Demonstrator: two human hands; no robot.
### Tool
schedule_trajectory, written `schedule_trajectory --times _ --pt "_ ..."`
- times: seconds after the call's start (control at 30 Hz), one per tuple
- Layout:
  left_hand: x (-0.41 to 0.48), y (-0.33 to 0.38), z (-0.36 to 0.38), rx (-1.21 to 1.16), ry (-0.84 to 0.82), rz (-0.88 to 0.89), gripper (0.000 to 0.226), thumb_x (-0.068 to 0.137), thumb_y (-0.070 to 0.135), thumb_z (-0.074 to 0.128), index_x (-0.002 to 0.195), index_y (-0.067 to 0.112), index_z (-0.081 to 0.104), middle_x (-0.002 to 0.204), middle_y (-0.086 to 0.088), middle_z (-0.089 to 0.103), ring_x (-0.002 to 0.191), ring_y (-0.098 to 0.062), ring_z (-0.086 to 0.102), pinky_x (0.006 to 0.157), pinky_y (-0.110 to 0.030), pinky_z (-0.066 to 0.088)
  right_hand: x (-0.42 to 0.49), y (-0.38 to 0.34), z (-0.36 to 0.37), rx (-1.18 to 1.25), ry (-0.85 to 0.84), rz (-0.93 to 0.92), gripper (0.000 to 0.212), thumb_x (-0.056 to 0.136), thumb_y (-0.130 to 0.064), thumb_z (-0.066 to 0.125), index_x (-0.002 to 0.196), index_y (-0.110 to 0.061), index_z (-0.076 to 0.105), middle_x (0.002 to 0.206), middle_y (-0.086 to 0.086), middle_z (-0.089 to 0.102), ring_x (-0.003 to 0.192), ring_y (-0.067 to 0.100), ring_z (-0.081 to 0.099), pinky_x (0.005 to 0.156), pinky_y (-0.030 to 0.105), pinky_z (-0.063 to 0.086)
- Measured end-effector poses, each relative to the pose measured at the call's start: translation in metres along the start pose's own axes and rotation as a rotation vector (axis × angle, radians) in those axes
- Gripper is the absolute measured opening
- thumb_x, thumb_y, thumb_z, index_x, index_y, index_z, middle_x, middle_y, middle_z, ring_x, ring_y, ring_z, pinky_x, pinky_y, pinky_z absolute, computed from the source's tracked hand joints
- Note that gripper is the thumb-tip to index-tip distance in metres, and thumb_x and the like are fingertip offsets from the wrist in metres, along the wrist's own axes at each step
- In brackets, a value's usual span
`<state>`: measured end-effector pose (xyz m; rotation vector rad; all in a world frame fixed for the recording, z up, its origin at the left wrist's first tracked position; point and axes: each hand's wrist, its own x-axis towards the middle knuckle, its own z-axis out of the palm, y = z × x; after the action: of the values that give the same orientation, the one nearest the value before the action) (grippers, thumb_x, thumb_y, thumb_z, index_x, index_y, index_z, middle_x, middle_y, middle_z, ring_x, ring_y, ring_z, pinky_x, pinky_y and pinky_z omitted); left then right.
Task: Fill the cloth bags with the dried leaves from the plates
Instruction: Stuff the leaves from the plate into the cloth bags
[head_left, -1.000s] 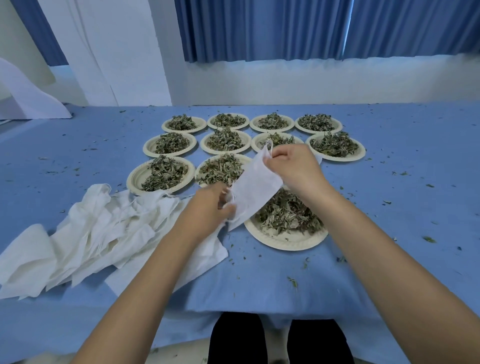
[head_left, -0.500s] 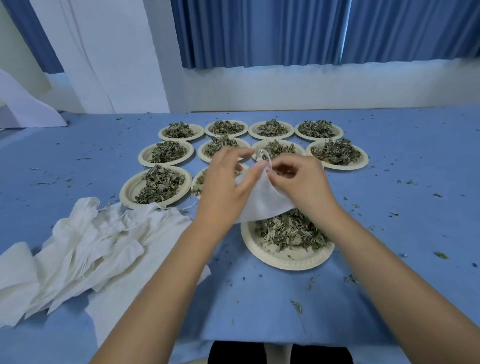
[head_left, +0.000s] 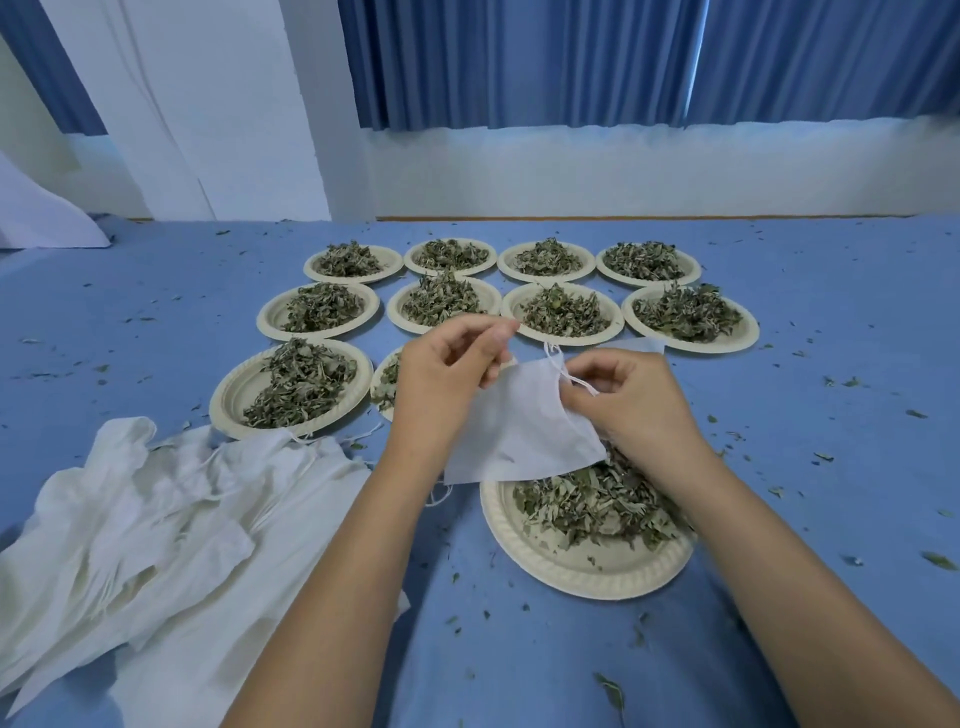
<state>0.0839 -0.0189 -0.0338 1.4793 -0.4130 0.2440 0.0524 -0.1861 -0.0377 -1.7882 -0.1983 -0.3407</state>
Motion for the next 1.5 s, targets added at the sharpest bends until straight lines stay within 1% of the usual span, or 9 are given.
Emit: schedule_trajectory --times 0.1,0.17,0.43,0.63,0.93,1.1,1.3,1.4,1.5 --pt "-0.002 -0.003 0.005 0.136 -0.170 0.065 0.018 0.080 0.033 0.072 0.098 0.028 0.071 0.091 0.009 0.066 0.066 -0.008 0.052 0.064 -0.026 0.045 -0.001 -0.001 0.001 0.015 -0.038 0.005 0.022 0.079 0.002 0.071 0.072 -0.018 0.070 0.061 -0.013 0.067 0.054 -0.002 0.056 0.054 0.009 0.042" --pt "-0.004 -0.005 0.011 0.179 -0.201 0.076 0.010 0.080 0.024 0.076 0.090 0.026 0.073 0.092 0.001 0.068 0.067 -0.013 0.052 0.064 -0.032 0.045 -0.002 -0.002 0.004 -0.012 -0.037 -0.013 0.020 0.079 0.001 0.072 0.073 -0.018 0.071 0.067 -0.002 0.070 0.055 0.008 0.058 0.060 0.016 0.045" --pt "-0.007 0.000 0.011 0.099 -0.096 0.077 0.019 0.094 0.008 0.061 0.085 0.021 0.072 0.077 0.016 0.070 0.068 0.004 0.058 0.066 -0.012 0.045 -0.006 -0.006 0.005 -0.001 -0.052 -0.025 0.028 0.080 0.001 0.070 0.069 -0.024 0.071 0.068 -0.009 0.069 0.064 0.004 0.059 0.063 0.015 0.048" --pt "-0.009 0.000 0.006 -0.108 0.050 -0.046 0.019 0.094 0.006 0.059 0.093 0.015 0.075 0.076 0.001 0.074 0.061 -0.005 0.056 0.065 -0.017 0.049 -0.007 -0.005 0.002 0.111 0.106 0.069 0.014 0.085 -0.005 0.068 0.073 -0.012 0.070 0.061 -0.008 0.066 0.053 0.002 0.055 0.051 0.014 0.042" --pt "-0.025 -0.005 0.025 0.268 -0.096 0.079 0.012 0.081 0.004 0.075 0.087 0.014 0.078 0.073 0.006 0.074 0.061 -0.005 0.066 0.064 -0.016 0.053 -0.008 -0.001 0.000 0.220 0.254 0.034 0.025 0.085 0.002 0.063 0.069 -0.014 0.052 0.050 -0.012 0.048 0.044 0.001 0.039 0.046 0.015 0.036" --pt "-0.029 0.000 0.027 0.330 -0.193 0.215 0.014 0.084 0.033 0.070 0.085 0.020 0.074 0.071 0.009 0.068 0.064 -0.005 0.063 0.064 -0.021 0.051 -0.009 0.002 0.003 0.130 0.249 -0.055 0.026 0.086 0.000 0.060 0.070 -0.016 0.049 0.063 -0.004 0.048 0.059 0.007 0.045 0.061 0.025 0.041" --pt "-0.027 -0.003 0.025 0.380 -0.075 0.184 0.010 0.084 0.008 0.073 0.092 0.012 0.077 0.077 0.002 0.072 0.064 -0.008 0.064 0.063 -0.017 0.050 -0.009 -0.005 -0.009 0.169 0.034 0.008 0.014 0.082 -0.009 0.072 0.076 -0.014 0.060 0.077 0.004 0.061 0.074 0.020 0.057 0.074 0.034 0.051" --pt "-0.022 -0.002 0.015 0.427 0.159 0.247 0.017 0.087 0.003 0.068 0.098 0.015 0.072 0.079 0.001 0.070 0.066 -0.007 0.060 0.063 -0.023 0.050 -0.013 -0.010 -0.039 -0.141 -0.222 -0.037 0.022 0.070 -0.038 0.077 0.083 -0.023 0.067 0.082 -0.005 0.066 0.072 0.021 0.057 0.070 0.033 0.051" --pt "-0.017 0.002 0.005 0.549 0.359 0.465 0.011 0.090 0.004 0.065 0.094 0.006 0.075 0.082 -0.004 0.068 0.069 -0.010 0.060 0.064 -0.024 0.051 -0.020 -0.008 -0.067 -0.376 -0.471 0.034 0.035 0.062 -0.042 0.081 0.093 -0.030 0.069 0.087 -0.010 0.063 0.076 0.014 0.056 0.075 0.039 0.049"
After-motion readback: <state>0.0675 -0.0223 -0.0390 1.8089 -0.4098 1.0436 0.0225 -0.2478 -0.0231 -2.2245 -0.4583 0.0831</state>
